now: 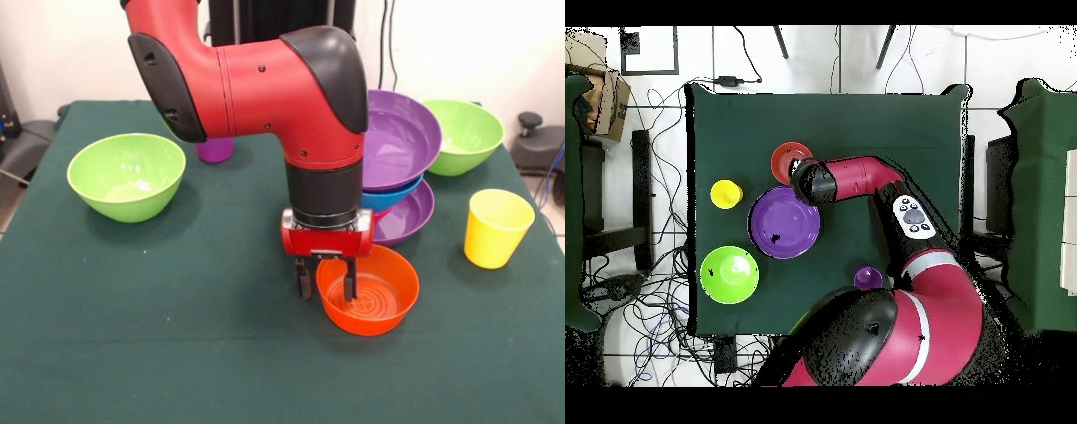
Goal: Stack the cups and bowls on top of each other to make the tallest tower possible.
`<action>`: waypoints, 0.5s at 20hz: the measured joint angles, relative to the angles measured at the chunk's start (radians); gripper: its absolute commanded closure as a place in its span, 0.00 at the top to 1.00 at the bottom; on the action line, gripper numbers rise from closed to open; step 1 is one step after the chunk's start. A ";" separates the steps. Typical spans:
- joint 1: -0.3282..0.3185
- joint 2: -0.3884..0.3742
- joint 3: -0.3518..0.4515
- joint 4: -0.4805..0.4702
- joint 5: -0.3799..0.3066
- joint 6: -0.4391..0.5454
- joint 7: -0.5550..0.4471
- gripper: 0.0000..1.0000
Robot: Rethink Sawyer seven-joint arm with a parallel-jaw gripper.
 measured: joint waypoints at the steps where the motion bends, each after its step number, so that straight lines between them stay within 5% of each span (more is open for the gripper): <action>1: 0.000 0.000 0.000 0.000 0.000 0.000 0.000 1.00; 3: 0.000 0.000 0.000 0.000 0.000 0.000 0.000 1.00; 4: 0.000 0.000 0.000 0.000 0.000 0.000 0.000 0.00; 10: 0.002 -0.002 -0.001 0.000 0.000 0.000 0.000 0.00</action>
